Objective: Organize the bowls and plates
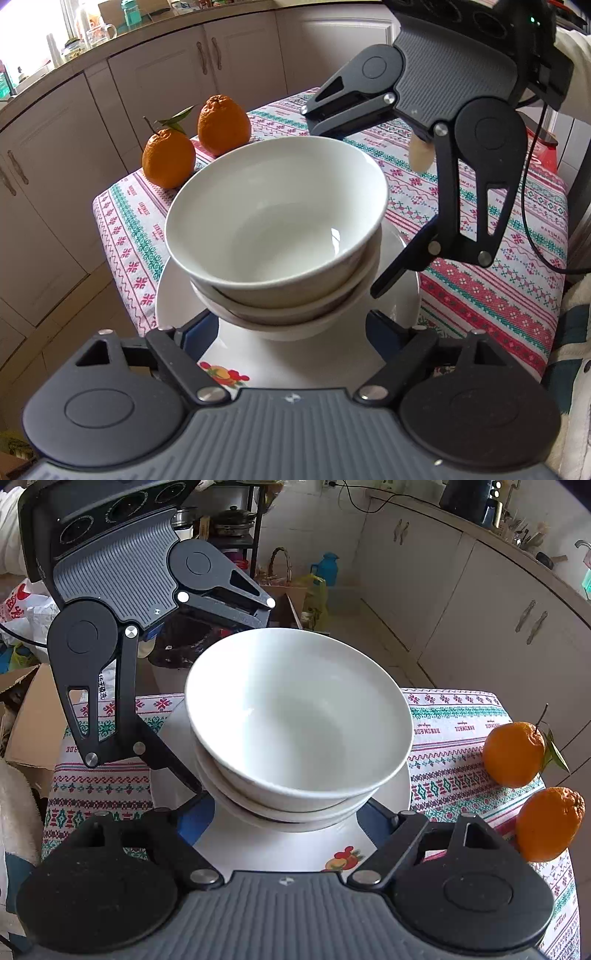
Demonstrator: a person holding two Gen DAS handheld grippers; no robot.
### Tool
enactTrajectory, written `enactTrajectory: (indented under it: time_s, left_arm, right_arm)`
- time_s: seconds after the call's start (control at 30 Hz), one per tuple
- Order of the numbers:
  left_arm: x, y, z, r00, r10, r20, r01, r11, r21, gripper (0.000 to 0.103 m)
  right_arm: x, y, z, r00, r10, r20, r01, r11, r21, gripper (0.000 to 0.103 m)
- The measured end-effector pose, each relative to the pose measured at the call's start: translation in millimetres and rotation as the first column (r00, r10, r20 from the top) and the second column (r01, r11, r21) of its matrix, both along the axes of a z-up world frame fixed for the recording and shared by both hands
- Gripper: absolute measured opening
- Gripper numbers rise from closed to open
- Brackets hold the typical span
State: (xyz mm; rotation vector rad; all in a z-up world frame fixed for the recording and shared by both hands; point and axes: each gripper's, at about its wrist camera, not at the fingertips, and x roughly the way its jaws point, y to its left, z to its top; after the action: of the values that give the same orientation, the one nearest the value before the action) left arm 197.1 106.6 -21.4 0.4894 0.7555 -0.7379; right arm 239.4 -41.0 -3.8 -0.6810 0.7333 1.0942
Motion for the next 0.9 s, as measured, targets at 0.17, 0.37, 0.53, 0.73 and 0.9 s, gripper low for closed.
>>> enactTrajectory:
  time_s: [0.17, 0.37, 0.53, 0.73, 0.9]
  left_arm:
    - [-25.0, 16.8, 13.4, 0.987, 0.149, 0.052, -0.147, 0.988, -0.048, 0.092]
    - [-67.6, 25.9, 38.7, 0.905, 0.381, 0.188, -0.347, 0.919, -0.188, 0.102]
    - [-108.5, 3.1, 47.3, 0.811, 0.476, 0.339, -0.416, 0.878, -0.239, 0.102]
    - [-132.7, -24.2, 48.7, 0.777, 0.588, 0.222, -0.499, 0.792, -0.351, 0.102]
    - [-152.8, -38.8, 43.3, 0.673, 0.723, 0.155, -0.644, 0.676, -0.359, 0.102]
  right_arm:
    - [-29.9, -16.9, 14.6, 0.997, -0.059, 0.055, 0.058, 0.998, 0.026, 0.098]
    - [-71.5, -32.7, 19.4, 0.941, -0.312, 0.13, 0.309, 0.95, 0.048, 0.102]
    - [-100.6, -48.3, 30.6, 0.795, -0.59, 0.138, 0.571, 0.806, 0.155, 0.103]
    - [-138.2, -62.8, 44.6, 0.596, -0.793, 0.128, 0.746, 0.606, 0.276, 0.103]
    - [-169.7, -70.5, 38.9, 0.478, -0.868, 0.138, 0.816, 0.496, 0.296, 0.103]
